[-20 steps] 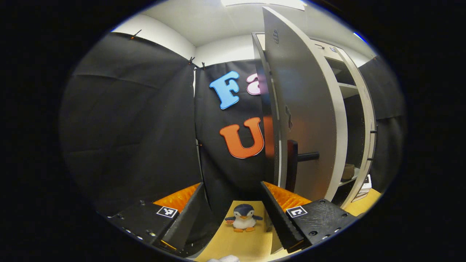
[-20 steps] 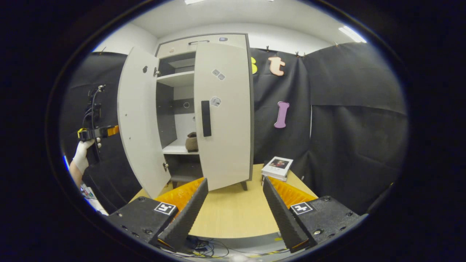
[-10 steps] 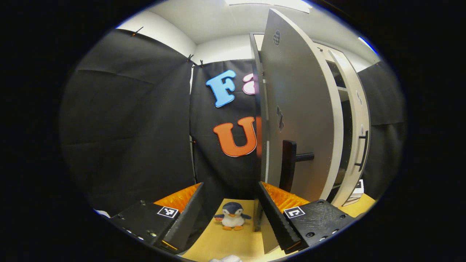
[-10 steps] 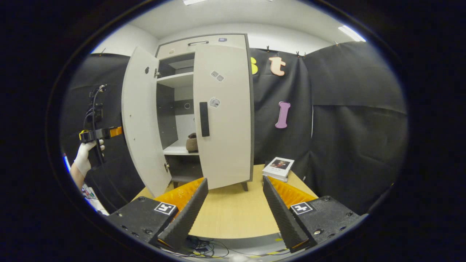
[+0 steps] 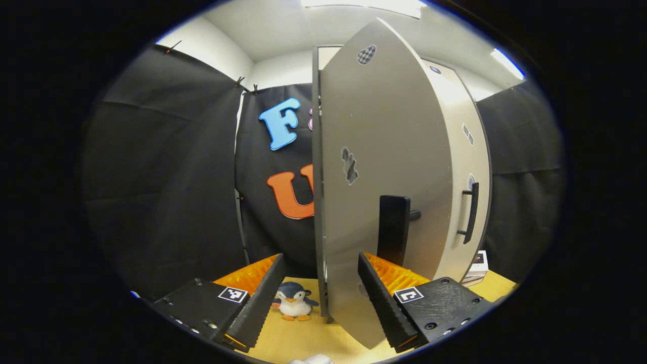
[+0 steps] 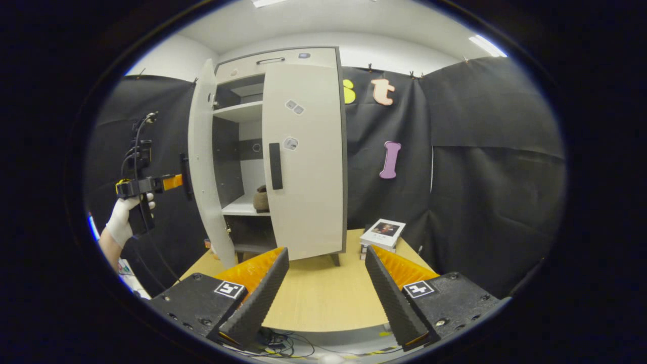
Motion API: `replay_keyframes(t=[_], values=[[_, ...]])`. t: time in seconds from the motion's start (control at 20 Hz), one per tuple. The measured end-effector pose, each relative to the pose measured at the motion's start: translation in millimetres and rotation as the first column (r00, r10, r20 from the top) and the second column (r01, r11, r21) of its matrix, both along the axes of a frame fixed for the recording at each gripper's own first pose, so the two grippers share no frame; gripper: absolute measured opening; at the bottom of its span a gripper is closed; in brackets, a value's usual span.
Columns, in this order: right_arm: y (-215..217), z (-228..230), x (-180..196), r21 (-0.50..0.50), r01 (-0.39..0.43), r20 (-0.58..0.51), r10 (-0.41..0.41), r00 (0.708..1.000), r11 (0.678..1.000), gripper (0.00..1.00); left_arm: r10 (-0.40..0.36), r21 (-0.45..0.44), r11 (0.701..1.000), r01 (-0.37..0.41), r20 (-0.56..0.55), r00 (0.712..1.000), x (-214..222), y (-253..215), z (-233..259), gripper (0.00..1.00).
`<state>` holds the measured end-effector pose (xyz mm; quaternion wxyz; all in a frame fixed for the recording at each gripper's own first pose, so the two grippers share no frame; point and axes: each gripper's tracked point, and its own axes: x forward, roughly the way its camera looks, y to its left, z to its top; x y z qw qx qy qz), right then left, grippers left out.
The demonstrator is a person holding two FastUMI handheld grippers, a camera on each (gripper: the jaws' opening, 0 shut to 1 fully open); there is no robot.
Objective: Grab one shoe with the right hand and put it into the shoe cabinet, grab the other shoe with the left hand and put it into the shoe cabinet; then close the right door with the right hand and the left door with the left hand.
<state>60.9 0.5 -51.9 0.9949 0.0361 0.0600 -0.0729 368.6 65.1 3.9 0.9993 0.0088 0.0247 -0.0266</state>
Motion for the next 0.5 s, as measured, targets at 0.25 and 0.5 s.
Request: replay_keyframes(t=[0.25, 0.5], values=[[-5, 2, -3, 0.007, 0.004, 0.004, -0.004, 1.0, 1.0, 0.99, -0.035, 0.006, 0.999, 0.035, -0.025, 0.999, 8, -24, 0, 0.95], [-5, 8, -5, 0.008, 0.011, 0.017, -0.011, 1.0, 1.0, 0.99, -0.017, 0.011, 1.0, 0.017, -0.003, 1.0, -3, -21, 8, 0.96]])
